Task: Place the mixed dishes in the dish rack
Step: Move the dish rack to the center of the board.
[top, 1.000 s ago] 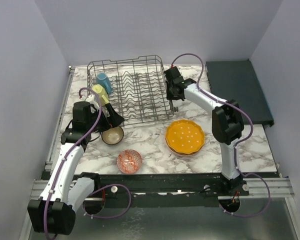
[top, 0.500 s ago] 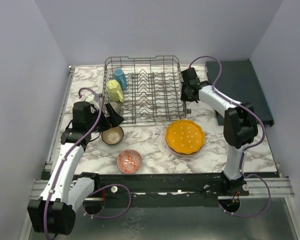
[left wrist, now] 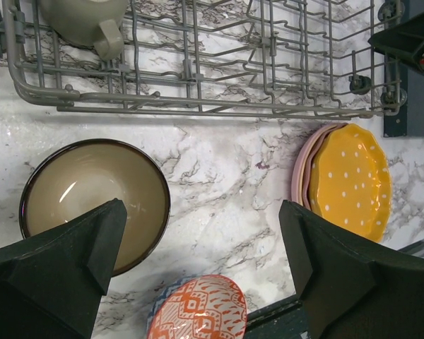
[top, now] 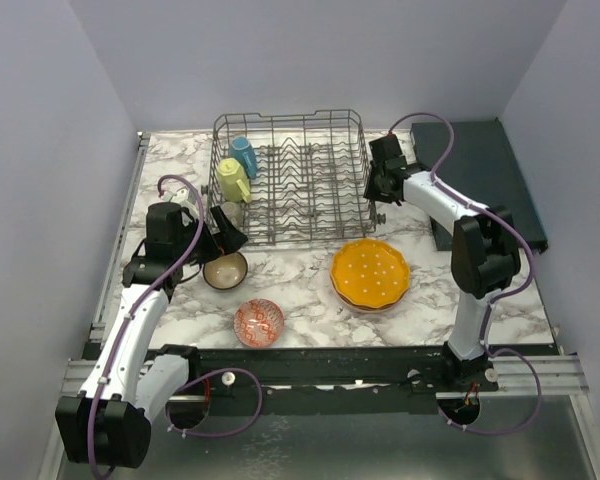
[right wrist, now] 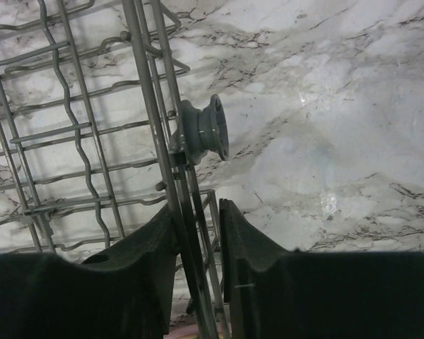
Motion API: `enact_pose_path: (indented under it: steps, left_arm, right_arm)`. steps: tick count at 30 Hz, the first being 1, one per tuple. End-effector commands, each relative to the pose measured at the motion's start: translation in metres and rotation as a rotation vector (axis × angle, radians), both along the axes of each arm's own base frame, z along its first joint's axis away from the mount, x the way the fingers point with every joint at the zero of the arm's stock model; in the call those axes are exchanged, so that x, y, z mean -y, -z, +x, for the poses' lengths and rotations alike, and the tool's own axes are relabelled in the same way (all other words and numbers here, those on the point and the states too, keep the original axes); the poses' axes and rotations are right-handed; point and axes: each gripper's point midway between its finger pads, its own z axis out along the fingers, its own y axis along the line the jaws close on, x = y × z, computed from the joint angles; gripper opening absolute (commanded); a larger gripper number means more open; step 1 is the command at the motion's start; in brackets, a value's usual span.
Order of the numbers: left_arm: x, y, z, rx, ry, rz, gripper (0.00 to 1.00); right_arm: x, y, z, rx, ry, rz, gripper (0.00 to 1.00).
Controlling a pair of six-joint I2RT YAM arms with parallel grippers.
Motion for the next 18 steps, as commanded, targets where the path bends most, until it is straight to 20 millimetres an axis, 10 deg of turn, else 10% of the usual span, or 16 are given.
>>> enact_pose_path:
  steps: [1,18]
  left_arm:
    - [-0.005,0.007,0.002,-0.013,-0.029,0.023,0.99]
    - [-0.004,0.024,0.004,-0.086,-0.034,0.022,0.99]
  right_arm:
    - [0.015,-0.026,0.01,0.054,0.064,0.014,0.35]
    - [0.006,-0.098,-0.006,0.181,-0.022,0.1,0.51]
